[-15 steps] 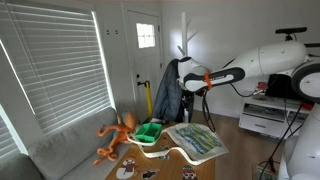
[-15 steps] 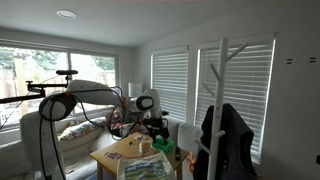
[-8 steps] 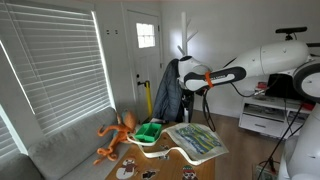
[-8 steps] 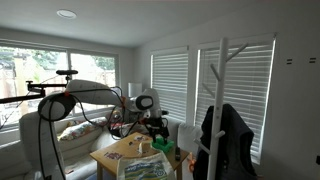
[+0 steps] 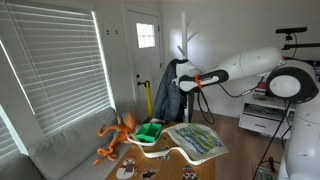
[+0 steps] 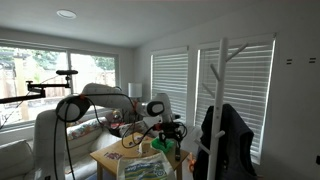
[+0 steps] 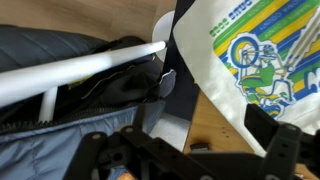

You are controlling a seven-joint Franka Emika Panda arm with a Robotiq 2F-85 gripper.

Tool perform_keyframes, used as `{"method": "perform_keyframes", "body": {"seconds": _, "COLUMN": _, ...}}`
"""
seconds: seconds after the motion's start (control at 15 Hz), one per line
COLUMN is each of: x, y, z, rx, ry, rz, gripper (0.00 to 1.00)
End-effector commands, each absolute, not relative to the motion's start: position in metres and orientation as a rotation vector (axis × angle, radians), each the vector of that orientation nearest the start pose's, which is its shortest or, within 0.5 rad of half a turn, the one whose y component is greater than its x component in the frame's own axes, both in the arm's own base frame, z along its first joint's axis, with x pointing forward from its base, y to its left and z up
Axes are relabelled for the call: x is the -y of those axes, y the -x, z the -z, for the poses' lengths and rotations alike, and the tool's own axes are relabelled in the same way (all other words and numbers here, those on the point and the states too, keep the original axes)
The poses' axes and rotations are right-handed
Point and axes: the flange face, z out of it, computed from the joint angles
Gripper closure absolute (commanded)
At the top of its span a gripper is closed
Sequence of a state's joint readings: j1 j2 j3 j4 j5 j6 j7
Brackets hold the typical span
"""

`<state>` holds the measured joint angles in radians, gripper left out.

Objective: Put the black remote in the green lunchbox

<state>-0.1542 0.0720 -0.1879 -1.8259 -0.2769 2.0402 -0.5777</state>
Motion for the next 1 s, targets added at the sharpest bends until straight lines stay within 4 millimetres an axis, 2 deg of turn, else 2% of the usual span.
{"method": "perform_keyframes", "body": {"seconds": 0.0, "x": 0.24, "y": -0.617, "z": -0.493, "rx": 0.911, "ry": 3.281, "rz": 0.027, "gripper": 0.0}}
{"method": "perform_keyframes", "body": {"seconds": 0.13, "x": 0.233, "y": -0.645, "z": -0.476, "rx": 1.066, "ry": 3.181, "rz": 0.021, "gripper": 0.0}}
{"method": "perform_keyframes", "body": {"seconds": 0.27, "x": 0.218, "y": -0.673, "z": -0.453, "rx": 1.181, "ry": 3.07, "rz": 0.041, "gripper": 0.0}}
{"method": "perform_keyframes", "body": {"seconds": 0.4, "x": 0.199, "y": -0.691, "z": -0.435, "rx": 1.241, "ry": 2.995, "rz": -0.004, "gripper": 0.0}}
{"method": "perform_keyframes", "body": {"seconds": 0.47, "x": 0.194, "y": -0.695, "z": -0.433, "rx": 1.255, "ry": 2.974, "rz": -0.026, "gripper": 0.0}}
{"method": "perform_keyframes", "body": {"seconds": 0.53, "x": 0.195, "y": -0.679, "z": -0.433, "rx": 1.211, "ry": 3.041, "rz": -0.02, "gripper": 0.0}}
{"method": "perform_keyframes", "body": {"seconds": 0.73, "x": 0.188, "y": -0.693, "z": -0.423, "rx": 1.24, "ry": 3.009, "rz": -0.043, "gripper": 0.0}}
{"method": "perform_keyframes", "body": {"seconds": 0.93, "x": 0.184, "y": -0.709, "z": -0.403, "rx": 0.94, "ry": 3.117, "rz": 0.085, "gripper": 0.0}}
